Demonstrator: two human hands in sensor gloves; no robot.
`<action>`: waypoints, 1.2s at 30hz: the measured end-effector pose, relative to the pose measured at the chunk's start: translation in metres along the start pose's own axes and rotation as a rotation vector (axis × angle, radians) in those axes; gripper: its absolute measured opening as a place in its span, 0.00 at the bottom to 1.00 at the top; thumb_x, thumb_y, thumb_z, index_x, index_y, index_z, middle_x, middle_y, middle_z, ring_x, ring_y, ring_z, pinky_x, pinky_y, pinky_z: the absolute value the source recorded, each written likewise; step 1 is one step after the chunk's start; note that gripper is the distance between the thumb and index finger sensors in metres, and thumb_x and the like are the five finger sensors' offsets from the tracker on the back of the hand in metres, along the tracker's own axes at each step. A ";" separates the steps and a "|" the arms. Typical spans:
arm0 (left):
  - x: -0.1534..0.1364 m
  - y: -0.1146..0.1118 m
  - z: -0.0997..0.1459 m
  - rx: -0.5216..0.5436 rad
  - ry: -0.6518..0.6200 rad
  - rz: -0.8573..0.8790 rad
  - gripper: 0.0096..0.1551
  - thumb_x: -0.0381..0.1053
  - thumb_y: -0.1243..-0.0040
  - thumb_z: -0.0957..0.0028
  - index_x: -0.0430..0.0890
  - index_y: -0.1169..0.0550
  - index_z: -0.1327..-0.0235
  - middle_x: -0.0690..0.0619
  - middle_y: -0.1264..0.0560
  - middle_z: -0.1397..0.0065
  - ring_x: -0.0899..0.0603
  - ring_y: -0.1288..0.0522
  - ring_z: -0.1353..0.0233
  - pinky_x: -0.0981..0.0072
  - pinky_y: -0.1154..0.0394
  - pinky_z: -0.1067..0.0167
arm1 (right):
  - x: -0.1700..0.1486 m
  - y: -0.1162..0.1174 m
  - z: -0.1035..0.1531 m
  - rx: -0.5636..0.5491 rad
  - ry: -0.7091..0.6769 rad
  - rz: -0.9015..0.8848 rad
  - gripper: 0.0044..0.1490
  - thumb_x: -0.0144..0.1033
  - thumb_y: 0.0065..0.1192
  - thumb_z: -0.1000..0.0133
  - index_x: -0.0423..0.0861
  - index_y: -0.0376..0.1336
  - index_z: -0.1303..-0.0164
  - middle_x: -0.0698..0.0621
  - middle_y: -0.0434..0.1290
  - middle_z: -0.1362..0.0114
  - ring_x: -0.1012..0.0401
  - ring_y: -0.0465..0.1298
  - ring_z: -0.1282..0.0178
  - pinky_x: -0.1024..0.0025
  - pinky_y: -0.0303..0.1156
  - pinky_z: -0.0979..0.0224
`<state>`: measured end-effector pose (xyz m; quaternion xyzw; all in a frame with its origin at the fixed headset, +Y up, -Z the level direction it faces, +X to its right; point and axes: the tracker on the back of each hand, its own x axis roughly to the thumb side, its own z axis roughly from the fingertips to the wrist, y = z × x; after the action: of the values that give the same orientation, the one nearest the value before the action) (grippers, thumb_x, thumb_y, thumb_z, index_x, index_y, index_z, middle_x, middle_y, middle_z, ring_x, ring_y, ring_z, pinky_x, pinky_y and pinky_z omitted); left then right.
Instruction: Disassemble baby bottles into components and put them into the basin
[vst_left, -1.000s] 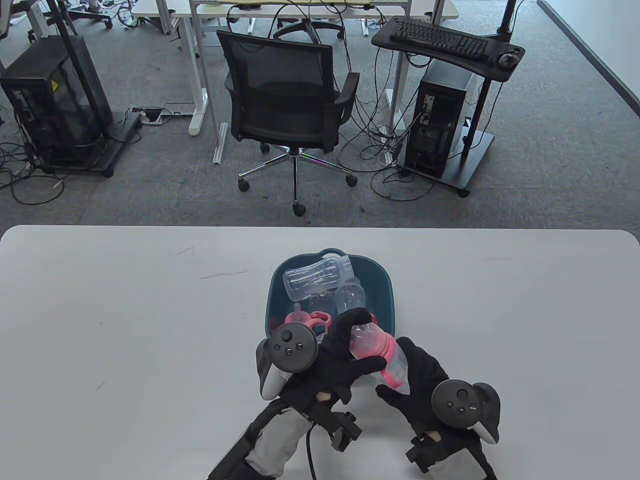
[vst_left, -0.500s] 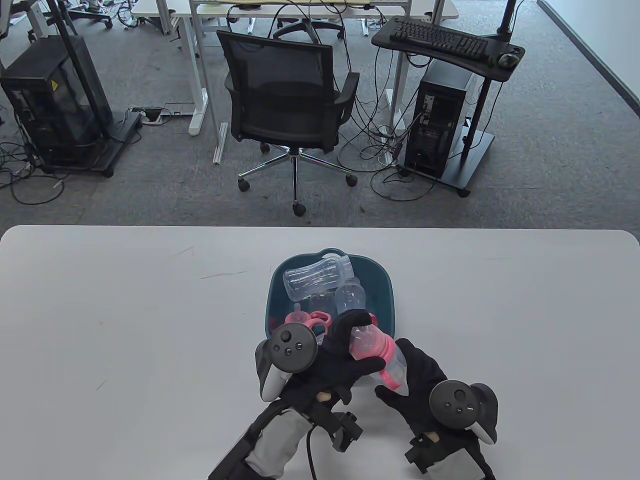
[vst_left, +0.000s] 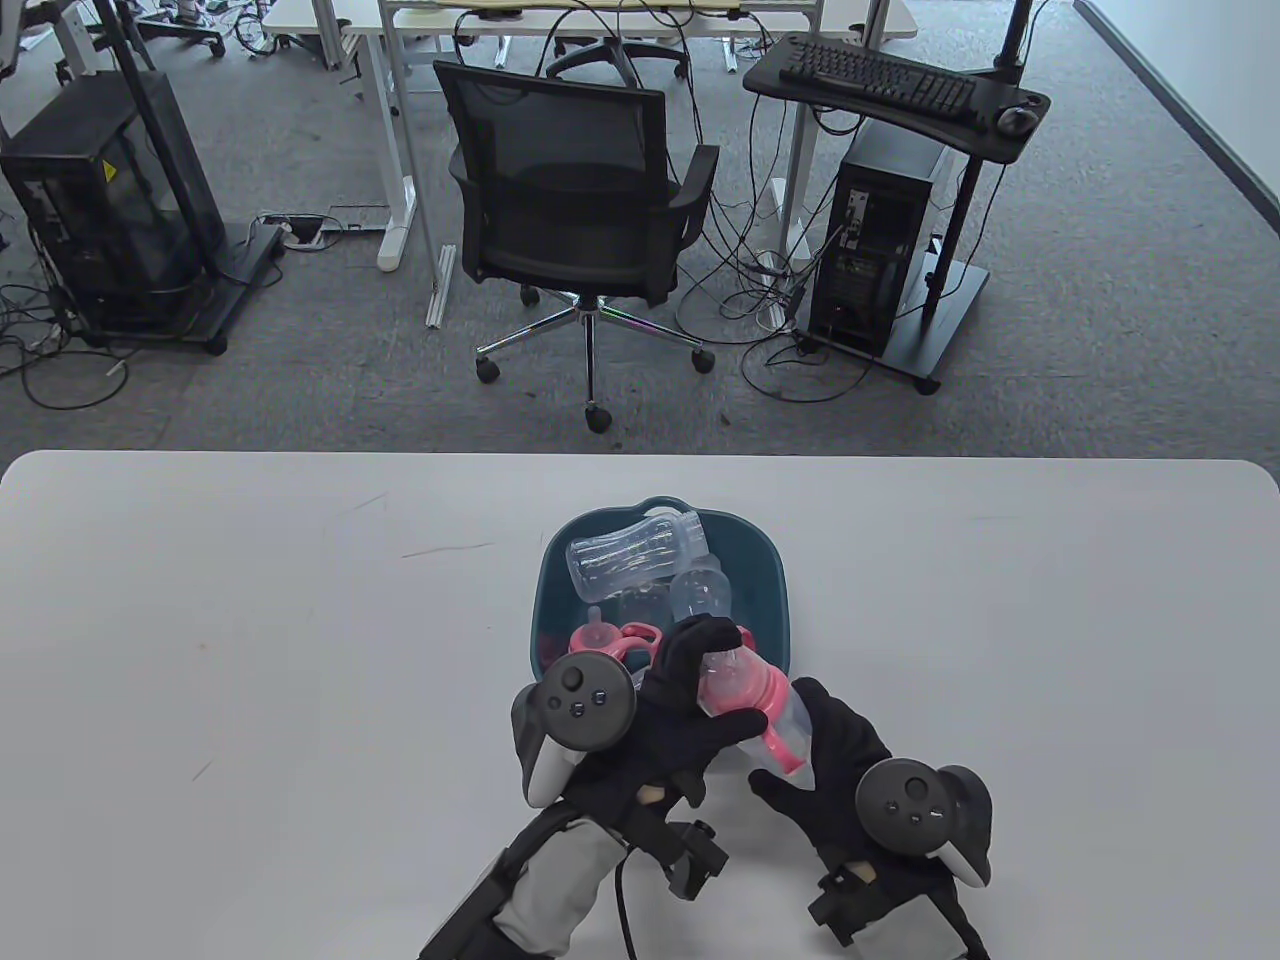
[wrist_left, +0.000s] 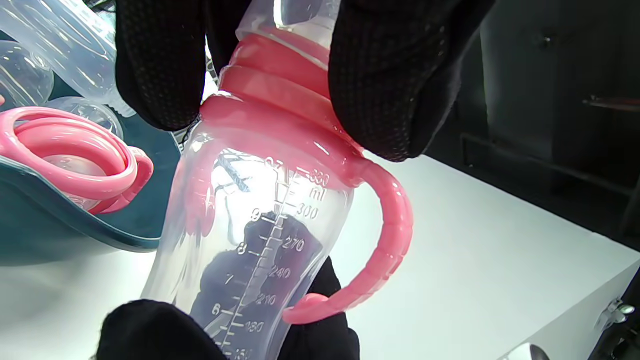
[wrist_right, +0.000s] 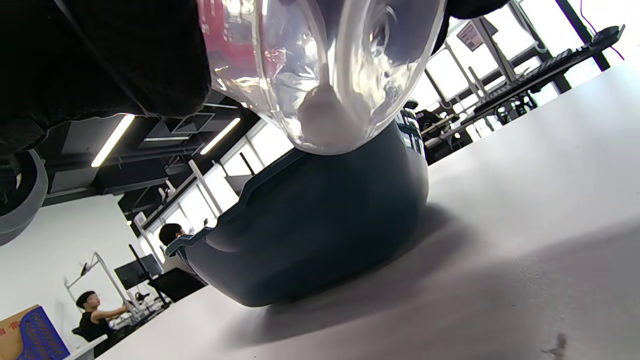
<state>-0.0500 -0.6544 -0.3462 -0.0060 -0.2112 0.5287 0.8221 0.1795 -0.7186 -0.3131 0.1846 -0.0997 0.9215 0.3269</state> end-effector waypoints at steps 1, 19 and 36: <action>0.000 0.002 0.000 0.004 0.000 0.017 0.49 0.52 0.26 0.54 0.71 0.46 0.30 0.57 0.49 0.19 0.35 0.34 0.19 0.43 0.24 0.37 | 0.000 -0.001 0.000 -0.006 0.001 0.003 0.61 0.52 0.70 0.44 0.41 0.36 0.18 0.39 0.54 0.21 0.38 0.59 0.25 0.33 0.52 0.26; -0.033 0.046 -0.003 0.160 0.184 -0.374 0.51 0.56 0.27 0.54 0.74 0.48 0.28 0.60 0.49 0.18 0.42 0.39 0.15 0.40 0.40 0.25 | -0.016 -0.009 0.001 -0.039 0.082 0.046 0.61 0.51 0.70 0.44 0.40 0.38 0.18 0.37 0.54 0.21 0.37 0.59 0.26 0.32 0.52 0.27; -0.066 0.026 -0.011 0.106 0.379 -0.842 0.53 0.63 0.30 0.56 0.74 0.51 0.26 0.61 0.49 0.16 0.42 0.46 0.11 0.38 0.50 0.20 | -0.015 -0.006 0.001 -0.028 0.066 0.046 0.61 0.52 0.70 0.45 0.40 0.38 0.18 0.38 0.54 0.21 0.38 0.60 0.26 0.32 0.52 0.27</action>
<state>-0.0916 -0.6982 -0.3844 0.0257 -0.0140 0.1484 0.9885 0.1942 -0.7224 -0.3178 0.1473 -0.1061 0.9328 0.3114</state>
